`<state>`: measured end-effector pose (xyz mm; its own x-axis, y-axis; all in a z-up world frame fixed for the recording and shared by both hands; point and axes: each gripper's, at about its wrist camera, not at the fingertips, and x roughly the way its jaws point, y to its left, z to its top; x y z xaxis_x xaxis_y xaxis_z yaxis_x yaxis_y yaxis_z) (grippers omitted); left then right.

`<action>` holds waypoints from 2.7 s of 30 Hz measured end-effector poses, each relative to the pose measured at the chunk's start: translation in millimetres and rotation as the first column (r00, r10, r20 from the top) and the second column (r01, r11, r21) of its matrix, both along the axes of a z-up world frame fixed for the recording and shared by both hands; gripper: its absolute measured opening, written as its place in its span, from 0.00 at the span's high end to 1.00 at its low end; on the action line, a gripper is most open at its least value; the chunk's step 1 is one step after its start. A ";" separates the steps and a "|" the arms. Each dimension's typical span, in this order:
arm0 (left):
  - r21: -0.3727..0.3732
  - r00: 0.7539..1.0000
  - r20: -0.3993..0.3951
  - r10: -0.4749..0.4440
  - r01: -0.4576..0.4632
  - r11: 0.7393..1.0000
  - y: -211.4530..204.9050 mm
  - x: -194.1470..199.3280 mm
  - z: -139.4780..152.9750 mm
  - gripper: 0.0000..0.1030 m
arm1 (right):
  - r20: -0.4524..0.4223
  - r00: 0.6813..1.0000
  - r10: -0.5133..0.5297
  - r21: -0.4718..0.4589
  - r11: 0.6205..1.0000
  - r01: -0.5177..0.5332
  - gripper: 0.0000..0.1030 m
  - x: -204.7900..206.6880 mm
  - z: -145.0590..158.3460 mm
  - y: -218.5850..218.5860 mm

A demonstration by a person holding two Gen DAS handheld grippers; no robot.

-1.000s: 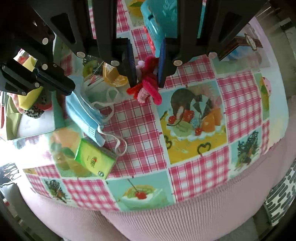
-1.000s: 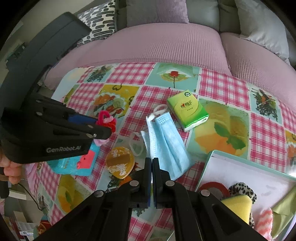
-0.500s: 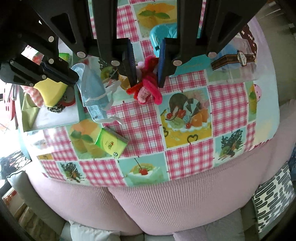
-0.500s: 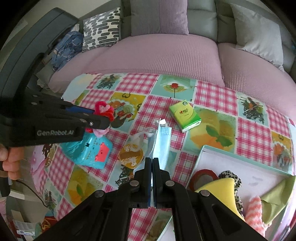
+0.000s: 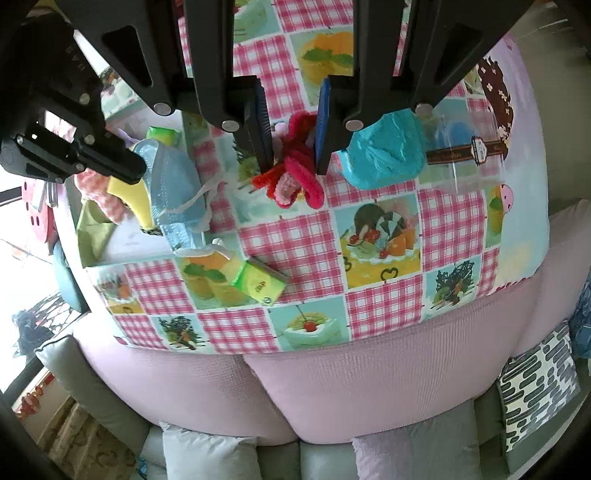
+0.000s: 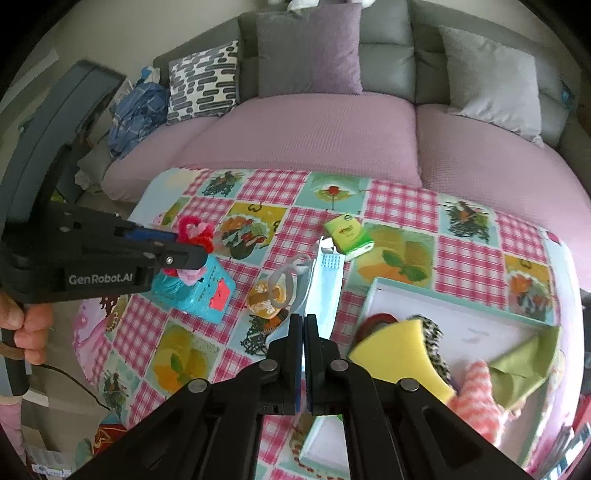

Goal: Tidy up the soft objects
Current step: 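Carry the plush toy and mask over the tray and open both tools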

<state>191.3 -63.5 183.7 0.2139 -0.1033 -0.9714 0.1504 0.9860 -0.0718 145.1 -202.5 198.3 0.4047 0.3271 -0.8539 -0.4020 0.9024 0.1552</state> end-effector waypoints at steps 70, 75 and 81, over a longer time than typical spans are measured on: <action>-0.085 0.973 -0.176 -0.148 0.135 0.987 -184.9 -88.6 -111.6 0.57 | -0.125 0.951 -0.283 -0.203 0.946 0.254 0.98 -53.2 -48.1 -196.4; -0.071 0.982 -0.138 -0.131 0.122 0.990 -173.1 -88.5 -93.8 0.42 | -0.112 0.956 -0.270 -0.220 0.945 0.241 0.98 -55.4 -40.8 -188.8; -0.034 0.992 -0.093 -0.084 0.081 0.996 -151.0 -87.0 -78.1 0.37 | -0.098 0.959 -0.266 -0.225 0.945 0.239 0.52 -56.0 -32.5 -180.5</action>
